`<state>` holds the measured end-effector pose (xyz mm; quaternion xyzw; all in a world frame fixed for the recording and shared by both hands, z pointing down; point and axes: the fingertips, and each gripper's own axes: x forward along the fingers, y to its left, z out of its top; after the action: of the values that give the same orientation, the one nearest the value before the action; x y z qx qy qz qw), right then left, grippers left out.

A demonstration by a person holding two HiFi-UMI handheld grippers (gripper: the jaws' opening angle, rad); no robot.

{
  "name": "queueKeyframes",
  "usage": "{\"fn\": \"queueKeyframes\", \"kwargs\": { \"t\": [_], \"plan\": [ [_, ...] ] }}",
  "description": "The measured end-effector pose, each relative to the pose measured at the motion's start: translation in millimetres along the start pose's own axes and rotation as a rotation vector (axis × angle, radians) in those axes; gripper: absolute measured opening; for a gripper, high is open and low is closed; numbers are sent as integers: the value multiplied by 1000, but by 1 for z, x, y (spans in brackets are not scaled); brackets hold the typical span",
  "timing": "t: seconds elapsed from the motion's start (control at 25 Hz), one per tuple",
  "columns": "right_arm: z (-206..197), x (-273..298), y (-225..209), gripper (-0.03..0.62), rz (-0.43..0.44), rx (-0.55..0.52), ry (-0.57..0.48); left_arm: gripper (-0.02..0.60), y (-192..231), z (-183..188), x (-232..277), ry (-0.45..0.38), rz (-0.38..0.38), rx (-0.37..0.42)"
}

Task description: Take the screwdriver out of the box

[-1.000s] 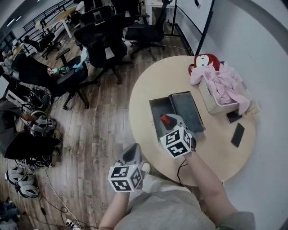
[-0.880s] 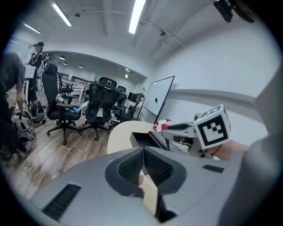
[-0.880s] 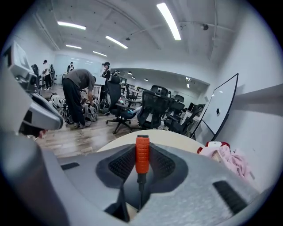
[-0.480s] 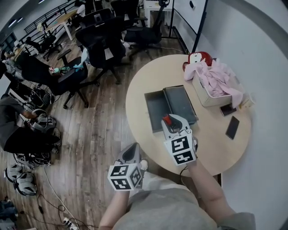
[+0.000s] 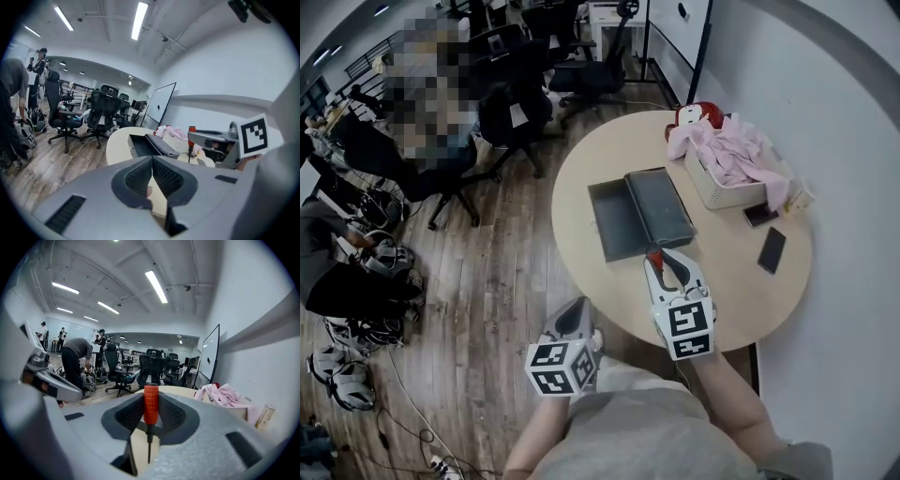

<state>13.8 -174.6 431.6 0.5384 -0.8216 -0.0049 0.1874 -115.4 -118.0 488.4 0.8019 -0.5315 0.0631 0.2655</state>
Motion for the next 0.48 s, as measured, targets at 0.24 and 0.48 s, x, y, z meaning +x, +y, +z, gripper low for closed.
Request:
{"fn": "queueKeyframes", "kwargs": {
  "t": [0.24, 0.48],
  "plan": [
    [-3, -35, 1, 81, -31, 32, -49, 3, -13, -8, -13, -1, -10, 19],
    [-16, -58, -5, 81, -55, 48, -56, 3, -24, -16, -19, -7, -13, 25]
  ]
}}
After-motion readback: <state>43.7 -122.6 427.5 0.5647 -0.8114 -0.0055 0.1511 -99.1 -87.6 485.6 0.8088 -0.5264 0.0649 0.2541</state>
